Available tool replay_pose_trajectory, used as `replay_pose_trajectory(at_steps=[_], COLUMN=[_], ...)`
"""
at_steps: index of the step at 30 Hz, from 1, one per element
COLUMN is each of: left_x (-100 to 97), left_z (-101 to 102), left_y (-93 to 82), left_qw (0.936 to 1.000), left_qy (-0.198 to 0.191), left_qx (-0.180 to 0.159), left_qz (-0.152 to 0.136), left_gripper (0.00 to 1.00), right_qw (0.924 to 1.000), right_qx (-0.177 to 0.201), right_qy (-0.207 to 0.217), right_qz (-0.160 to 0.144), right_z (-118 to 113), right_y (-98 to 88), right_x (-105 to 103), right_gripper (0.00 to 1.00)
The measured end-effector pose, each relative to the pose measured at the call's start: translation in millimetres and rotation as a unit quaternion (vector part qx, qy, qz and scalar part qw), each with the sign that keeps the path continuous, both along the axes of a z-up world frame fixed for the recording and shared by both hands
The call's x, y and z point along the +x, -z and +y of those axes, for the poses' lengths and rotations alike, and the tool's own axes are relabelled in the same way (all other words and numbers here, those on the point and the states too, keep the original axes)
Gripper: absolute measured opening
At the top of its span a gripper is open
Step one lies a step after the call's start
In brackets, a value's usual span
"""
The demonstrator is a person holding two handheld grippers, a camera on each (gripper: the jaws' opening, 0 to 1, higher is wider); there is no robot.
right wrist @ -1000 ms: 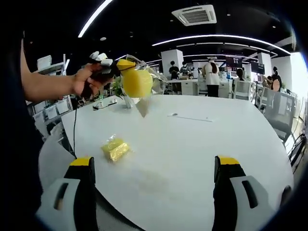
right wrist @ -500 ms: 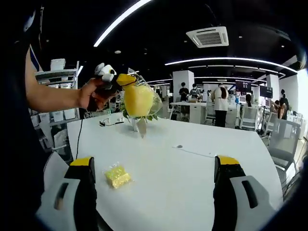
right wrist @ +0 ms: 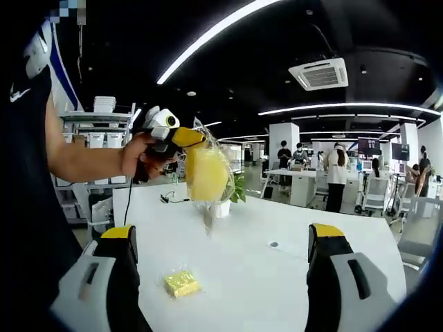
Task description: Compare the silicone blocks by pressing each to a similar depth, holding the contact briefly, and releasing to observe deformation and rebound differences across the visible hardness samples.
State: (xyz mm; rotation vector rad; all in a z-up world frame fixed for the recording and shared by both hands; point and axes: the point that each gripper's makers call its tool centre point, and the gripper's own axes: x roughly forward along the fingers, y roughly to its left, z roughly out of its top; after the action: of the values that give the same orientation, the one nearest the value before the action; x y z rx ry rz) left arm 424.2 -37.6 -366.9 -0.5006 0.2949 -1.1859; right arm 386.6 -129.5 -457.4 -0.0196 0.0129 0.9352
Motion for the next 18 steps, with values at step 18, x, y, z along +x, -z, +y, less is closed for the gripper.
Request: replay_pose_trajectory(at_steps=[18], left_x=[-12.6], left_z=[7.0], left_y=[-44.4], left_qw=[0.9990], left_qy=[-0.006], left_qx=[0.014], left_qz=[-0.041], left_gripper=[0.00], right_qw=[0.9965], right_qx=[0.039], right_qy=[-0.065], right_qz=[-0.036], right_z=[15.8], right_y=[-75.2], right_x=[15.3], right_gripper=[0.96])
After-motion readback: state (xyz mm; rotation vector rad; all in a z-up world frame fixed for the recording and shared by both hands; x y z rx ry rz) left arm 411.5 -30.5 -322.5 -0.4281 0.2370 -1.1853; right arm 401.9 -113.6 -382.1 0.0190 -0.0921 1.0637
